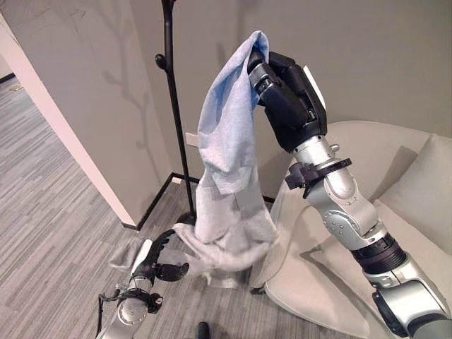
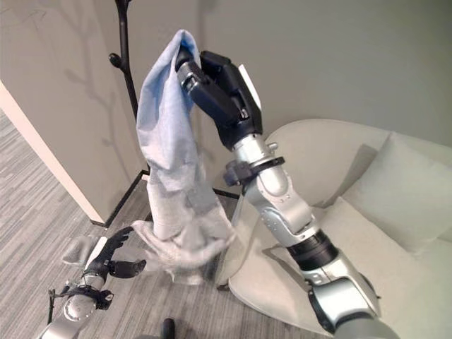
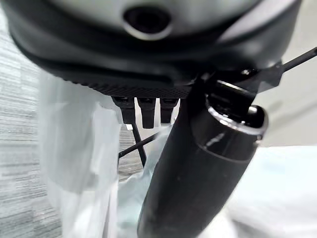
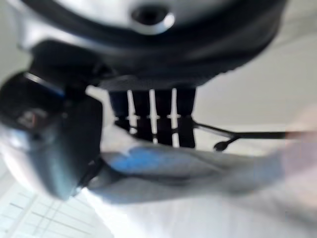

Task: Hang the clothes on the sofa on the clothes rack.

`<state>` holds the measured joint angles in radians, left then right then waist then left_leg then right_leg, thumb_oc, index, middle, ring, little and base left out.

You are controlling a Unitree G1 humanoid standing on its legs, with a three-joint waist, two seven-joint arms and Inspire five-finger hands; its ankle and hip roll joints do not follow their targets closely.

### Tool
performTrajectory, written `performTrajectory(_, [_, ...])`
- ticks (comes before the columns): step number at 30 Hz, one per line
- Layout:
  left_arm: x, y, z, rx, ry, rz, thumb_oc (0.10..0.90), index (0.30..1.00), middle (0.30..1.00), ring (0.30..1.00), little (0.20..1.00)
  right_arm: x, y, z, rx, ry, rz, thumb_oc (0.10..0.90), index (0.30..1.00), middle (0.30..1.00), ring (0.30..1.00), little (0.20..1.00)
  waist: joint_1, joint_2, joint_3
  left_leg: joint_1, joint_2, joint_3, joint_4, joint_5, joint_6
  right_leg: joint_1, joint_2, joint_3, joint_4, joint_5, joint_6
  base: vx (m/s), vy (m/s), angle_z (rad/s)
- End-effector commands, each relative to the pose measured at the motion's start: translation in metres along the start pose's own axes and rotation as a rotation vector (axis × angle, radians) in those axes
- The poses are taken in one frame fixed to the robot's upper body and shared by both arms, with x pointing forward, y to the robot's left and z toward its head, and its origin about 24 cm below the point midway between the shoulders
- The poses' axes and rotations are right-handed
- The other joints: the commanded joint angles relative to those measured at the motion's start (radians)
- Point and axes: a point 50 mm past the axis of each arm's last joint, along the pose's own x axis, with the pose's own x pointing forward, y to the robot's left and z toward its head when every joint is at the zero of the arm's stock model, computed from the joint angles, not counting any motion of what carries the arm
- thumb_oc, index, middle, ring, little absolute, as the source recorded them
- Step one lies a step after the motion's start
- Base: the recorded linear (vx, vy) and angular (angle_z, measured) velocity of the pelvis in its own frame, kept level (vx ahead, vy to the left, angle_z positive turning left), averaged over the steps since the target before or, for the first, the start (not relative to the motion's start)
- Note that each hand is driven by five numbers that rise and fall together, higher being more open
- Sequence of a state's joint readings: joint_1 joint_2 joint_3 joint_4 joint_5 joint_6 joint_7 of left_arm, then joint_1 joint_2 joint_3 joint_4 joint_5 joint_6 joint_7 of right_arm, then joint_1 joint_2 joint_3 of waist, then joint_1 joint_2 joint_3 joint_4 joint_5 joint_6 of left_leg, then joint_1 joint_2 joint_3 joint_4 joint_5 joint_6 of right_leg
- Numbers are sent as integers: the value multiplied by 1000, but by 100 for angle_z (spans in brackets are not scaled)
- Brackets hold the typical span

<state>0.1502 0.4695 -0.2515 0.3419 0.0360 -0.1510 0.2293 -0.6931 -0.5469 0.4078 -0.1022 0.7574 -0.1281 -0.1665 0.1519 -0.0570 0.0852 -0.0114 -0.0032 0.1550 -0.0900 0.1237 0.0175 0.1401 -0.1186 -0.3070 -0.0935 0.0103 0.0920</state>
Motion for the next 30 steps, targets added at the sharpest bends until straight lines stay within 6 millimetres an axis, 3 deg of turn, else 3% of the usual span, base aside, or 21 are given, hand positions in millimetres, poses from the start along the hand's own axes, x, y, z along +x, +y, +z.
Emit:
performTrajectory(1, [7,15,39,-99,-216,43,800,900,900,900,900,18,17,62,9,-338,54,400,300,300,300,300,19,16,-89,71,76,-64,3,-140,-76,-67,-22,-13,6,36,38,0,0,0])
performTrajectory(5, [3,3,40,-197,-205,-30,800,900,900,900,900,24,20,58,6,-326,29,400,300,300,300,300,23,18,-86,69,76,-68,3,-138,-74,-67,-18,-12,6,35,35,-2,0,1])
performTrajectory(10, [4,7,59,-169,-309,-37,800,900,900,900,900,30,17,63,-45,-368,-38,400,300,300,300,300,27,19,-81,69,78,-69,3,-139,-73,-66,-16,-11,6,34,33,0,0,0])
performTrajectory(15, [10,4,64,-217,-326,-23,800,900,900,900,900,30,20,63,-22,-377,-29,400,300,300,300,300,22,17,-80,70,79,-68,3,-138,-74,-64,-16,-10,6,34,31,0,0,0])
performTrajectory(17, [23,-27,79,-173,-363,-111,800,900,900,900,900,38,28,69,9,-403,-18,400,300,300,300,300,4,10,-82,73,77,-66,3,-139,-74,-64,-13,-7,6,32,29,0,0,0])
performTrajectory(19, [29,-42,91,-86,-410,-142,800,900,900,900,900,42,32,72,26,-420,-19,400,300,300,300,300,-6,6,-83,75,76,-63,3,-142,-74,-64,-13,-4,6,32,28,5,3,2])
performTrajectory(21, [30,-43,91,-85,-413,-141,800,900,900,900,900,42,32,72,24,-421,-19,400,300,300,300,300,-4,7,-81,75,76,-63,3,-142,-74,-64,-13,-4,6,32,28,3,7,-3])
performTrajectory(22, [41,-63,109,45,-486,-170,800,900,900,900,900,46,39,77,43,-448,-17,400,300,300,300,300,-24,1,-83,78,77,-59,3,-145,-76,-67,-12,2,6,33,29,6,14,-6])
performTrajectory(26, [42,-64,110,45,-490,-170,800,900,900,900,900,46,39,77,40,-450,-18,400,300,300,300,300,-23,2,-82,76,76,-59,3,-144,-76,-69,-12,2,6,34,29,-2,11,-4])
performTrajectory(27, [80,-93,159,292,-566,-54,800,900,900,900,900,52,46,119,18,-628,-32,400,300,300,300,300,-84,-43,-49,53,77,-43,3,-147,-74,-112,-10,19,16,41,37,0,0,0])
performTrajectory(28, [81,-93,163,278,-566,-44,800,900,900,900,900,51,45,122,9,-641,-34,400,300,300,300,300,-86,-49,-43,51,78,-41,3,-147,-74,-116,-9,21,17,41,37,-36,10,7])
performTrajectory(29, [82,-92,166,261,-560,-35,456,385,385,385,385,51,46,126,-5,-659,-35,400,300,300,300,300,-88,-54,-36,47,80,-39,3,-146,-74,-122,-8,23,19,42,36,-36,-41,-35])
performTrajectory(30, [84,-90,167,228,-541,-22,400,300,300,300,300,50,45,132,-21,-682,-42,400,300,300,300,300,-91,-64,-30,44,82,-36,3,-147,-74,-127,-5,24,18,43,35,-19,-38,-39])
